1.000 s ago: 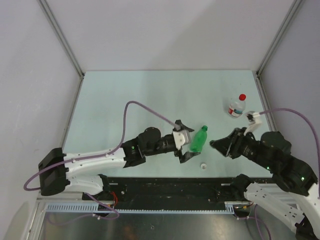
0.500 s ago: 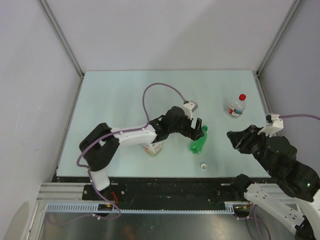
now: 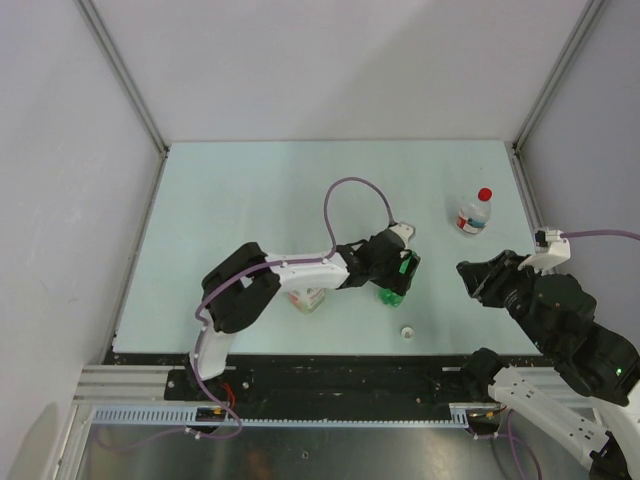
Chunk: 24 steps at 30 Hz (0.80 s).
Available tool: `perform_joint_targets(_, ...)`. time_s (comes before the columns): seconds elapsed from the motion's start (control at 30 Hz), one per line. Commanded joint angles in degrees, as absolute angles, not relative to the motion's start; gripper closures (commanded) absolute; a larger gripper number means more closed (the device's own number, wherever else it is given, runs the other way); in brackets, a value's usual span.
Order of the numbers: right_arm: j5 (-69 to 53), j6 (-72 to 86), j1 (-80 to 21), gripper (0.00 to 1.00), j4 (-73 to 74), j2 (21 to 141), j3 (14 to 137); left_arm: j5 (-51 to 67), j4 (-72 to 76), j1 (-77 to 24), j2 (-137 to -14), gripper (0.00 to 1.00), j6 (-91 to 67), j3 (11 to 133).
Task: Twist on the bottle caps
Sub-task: Screw the bottle cap onto the plastic bottle.
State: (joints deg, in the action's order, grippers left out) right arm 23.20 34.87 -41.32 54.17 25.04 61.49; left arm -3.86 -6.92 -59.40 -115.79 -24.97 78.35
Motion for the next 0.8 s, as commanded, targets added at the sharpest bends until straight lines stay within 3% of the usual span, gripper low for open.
perform_joint_targets(0.0, 25.5, 34.5, -41.2, 0.79, 53.7, 24.4, 61.3, -7.6, -10.6, -60.2, -118.0, 0.10, -24.6, 83.0)
perform_joint_targets(0.07, 25.9, 34.6, -41.1, 0.79, 53.9, 24.4, 61.1, -8.0, -11.4, -60.4, -119.0, 0.13, -24.3, 84.0)
perform_joint_targets(0.37, 25.8, 34.8, -41.2, 0.79, 54.1, 24.2, 60.8, -4.5, -12.7, -61.0, -121.6, 0.44, -20.9, 86.7)
perform_joint_targets(0.5, 25.9, 34.9, -41.2, 0.79, 54.2, 24.0, 60.8, -4.2, -12.7, -61.0, -121.0, 0.66, -19.1, 87.3)
perform_joint_targets(0.57, 25.8, 34.9, -41.2, 0.79, 54.2, 24.0, 60.8, -4.2, -12.7, -61.0, -120.0, 0.89, -17.5, 87.6)
perform_joint_targets(0.6, 26.0, 34.9, -41.2, 0.79, 54.2, 24.0, 60.8, -4.6, -12.7, -61.0, -119.5, 0.95, -16.9, 87.8)
perform_joint_targets(0.77, 25.7, 34.6, -41.2, 0.79, 53.8, 23.9, 60.7, 0.2, -12.7, -60.0, -116.7, 1.00, -14.6, 89.1)
